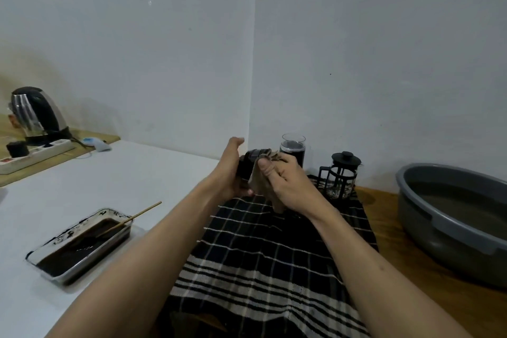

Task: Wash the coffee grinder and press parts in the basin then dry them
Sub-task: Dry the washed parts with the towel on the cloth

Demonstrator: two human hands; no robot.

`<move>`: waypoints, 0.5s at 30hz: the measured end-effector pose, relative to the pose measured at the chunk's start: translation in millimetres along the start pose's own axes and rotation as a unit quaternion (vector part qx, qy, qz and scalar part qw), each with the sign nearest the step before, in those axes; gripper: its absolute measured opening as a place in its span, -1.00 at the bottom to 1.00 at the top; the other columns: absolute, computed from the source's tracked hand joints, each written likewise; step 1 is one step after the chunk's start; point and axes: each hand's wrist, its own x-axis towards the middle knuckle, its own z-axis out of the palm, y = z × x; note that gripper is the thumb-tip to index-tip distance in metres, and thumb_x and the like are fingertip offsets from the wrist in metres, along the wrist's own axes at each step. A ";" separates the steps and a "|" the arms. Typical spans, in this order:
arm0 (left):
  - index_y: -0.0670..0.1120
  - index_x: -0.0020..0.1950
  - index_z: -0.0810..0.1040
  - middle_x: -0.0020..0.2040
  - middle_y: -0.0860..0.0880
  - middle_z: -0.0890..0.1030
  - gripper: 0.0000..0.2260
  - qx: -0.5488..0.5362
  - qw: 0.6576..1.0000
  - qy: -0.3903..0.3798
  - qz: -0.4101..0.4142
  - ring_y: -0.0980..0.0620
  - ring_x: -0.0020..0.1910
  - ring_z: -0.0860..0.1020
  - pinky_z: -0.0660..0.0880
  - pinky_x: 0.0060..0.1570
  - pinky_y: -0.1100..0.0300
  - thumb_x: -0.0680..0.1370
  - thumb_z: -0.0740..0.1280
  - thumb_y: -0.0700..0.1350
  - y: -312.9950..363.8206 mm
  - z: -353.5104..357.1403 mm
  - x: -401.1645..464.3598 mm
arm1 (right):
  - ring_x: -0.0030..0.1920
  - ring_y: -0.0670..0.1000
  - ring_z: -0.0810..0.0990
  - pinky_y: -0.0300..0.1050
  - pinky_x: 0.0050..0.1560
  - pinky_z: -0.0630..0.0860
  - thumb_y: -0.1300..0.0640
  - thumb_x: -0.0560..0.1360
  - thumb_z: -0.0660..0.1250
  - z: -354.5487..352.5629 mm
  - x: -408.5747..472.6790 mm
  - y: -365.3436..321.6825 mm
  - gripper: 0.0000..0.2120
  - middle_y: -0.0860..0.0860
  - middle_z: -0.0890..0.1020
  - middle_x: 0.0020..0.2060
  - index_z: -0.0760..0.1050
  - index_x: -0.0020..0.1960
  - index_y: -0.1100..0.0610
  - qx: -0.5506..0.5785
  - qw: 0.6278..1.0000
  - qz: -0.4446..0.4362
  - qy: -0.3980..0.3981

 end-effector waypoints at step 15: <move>-0.07 -0.02 0.56 -0.03 -0.08 0.65 -0.65 -0.007 0.957 0.184 0.225 -0.04 -0.11 0.59 0.53 -0.10 0.03 0.64 0.03 0.04 -32.9 21.5 23.2 | -0.02 -0.04 0.71 -0.05 0.10 0.60 -0.24 0.64 0.19 -5.1 -1.6 -20.6 -0.47 0.11 0.73 -0.05 0.63 0.03 0.23 0.306 0.924 0.166 0.157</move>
